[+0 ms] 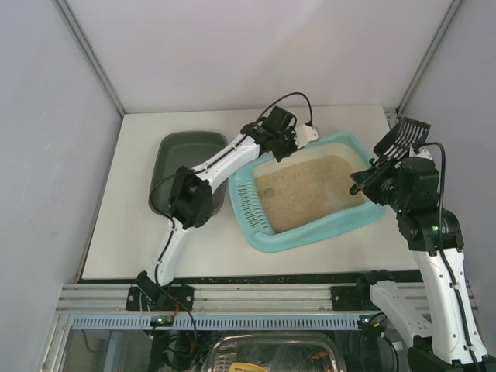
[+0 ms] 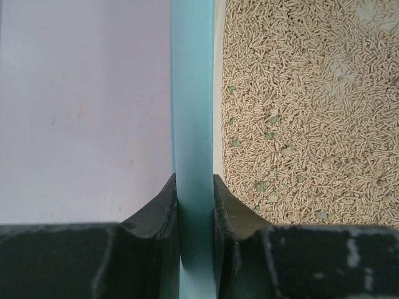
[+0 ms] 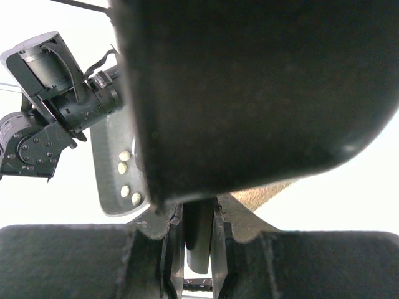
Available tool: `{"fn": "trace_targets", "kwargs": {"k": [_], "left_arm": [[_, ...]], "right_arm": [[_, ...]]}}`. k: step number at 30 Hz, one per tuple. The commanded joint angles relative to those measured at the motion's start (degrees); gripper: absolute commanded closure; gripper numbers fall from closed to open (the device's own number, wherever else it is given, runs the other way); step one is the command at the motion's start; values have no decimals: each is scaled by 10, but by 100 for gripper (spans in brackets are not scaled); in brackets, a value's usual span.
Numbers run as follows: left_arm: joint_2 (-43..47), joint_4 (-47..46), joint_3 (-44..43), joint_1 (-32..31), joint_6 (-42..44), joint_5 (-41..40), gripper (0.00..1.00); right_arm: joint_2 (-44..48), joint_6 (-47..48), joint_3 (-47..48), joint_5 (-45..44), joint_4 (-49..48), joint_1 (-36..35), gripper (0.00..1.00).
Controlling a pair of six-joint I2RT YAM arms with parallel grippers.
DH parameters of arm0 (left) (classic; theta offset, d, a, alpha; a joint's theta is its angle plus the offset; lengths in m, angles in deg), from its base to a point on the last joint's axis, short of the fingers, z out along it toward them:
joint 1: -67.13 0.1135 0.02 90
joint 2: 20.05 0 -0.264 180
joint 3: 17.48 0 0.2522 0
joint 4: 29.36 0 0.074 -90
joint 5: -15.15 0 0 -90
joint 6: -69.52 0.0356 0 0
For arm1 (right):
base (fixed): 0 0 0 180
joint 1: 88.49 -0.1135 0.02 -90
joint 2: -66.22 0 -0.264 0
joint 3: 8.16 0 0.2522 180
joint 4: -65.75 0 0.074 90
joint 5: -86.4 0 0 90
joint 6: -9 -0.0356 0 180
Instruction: Clean the litter box
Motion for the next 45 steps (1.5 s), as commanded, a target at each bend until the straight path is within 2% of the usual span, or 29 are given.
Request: {"fn": "trace_targets", "kwargs": {"k": [1, 5, 10, 15, 18, 24, 27, 30, 33, 36, 45], "left_arm": [[25, -35, -9, -55, 193, 210, 100], [19, -70, 6, -57, 256, 308, 100], [-17, -128, -37, -59, 239, 341, 100], [-48, -276, -51, -65, 165, 289, 100], [-73, -348, -70, -63, 160, 245, 100], [-102, -408, -97, -44, 148, 190, 97], [-78, -399, -73, -34, 129, 189, 96], [-27, -399, -8, -26, 112, 191, 79], [29, -399, 61, -20, 86, 189, 44], [82, -377, 103, -14, 64, 166, 2], [146, -286, 64, 29, -138, 44, 0]], "right_arm": [[1, 21, 4, 15, 4, 12, 100], [9, 23, 4, 13, 26, 18, 100], [20, 23, 4, 7, 53, 21, 100], [30, 39, -3, 52, 70, 24, 100], [25, 48, -14, 111, 71, 25, 100], [5, -2, -90, 270, 13, 26, 100], [-7, -39, -133, 292, -26, 27, 100], [-31, -62, -145, 284, -45, 35, 100], [-76, -102, -147, 338, -75, 57, 100], [-132, -151, -136, 403, -71, 71, 100], [-214, -265, -92, 507, -21, 66, 100]]}}
